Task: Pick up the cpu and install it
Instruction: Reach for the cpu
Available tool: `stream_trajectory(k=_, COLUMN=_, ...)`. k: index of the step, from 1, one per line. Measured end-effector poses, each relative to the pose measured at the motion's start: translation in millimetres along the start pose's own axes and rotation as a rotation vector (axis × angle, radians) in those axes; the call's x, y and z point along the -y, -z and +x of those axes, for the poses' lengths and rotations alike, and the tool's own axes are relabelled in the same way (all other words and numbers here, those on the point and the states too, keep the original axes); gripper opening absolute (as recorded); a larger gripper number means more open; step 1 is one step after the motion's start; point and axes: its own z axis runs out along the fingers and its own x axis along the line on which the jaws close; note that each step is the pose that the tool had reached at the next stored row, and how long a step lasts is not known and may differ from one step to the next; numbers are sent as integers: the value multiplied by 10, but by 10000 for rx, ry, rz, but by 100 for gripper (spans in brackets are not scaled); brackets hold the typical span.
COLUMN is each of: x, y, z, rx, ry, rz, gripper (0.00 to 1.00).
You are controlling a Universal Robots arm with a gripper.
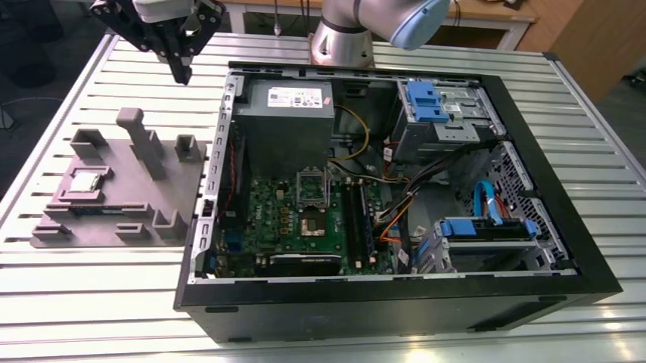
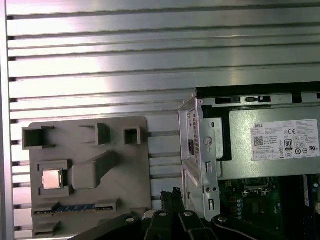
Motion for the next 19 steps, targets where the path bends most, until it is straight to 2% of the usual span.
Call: stream_trajectory(k=19, x=3, y=-1, z=42, rx=1, ry=0, rz=0, gripper=10)
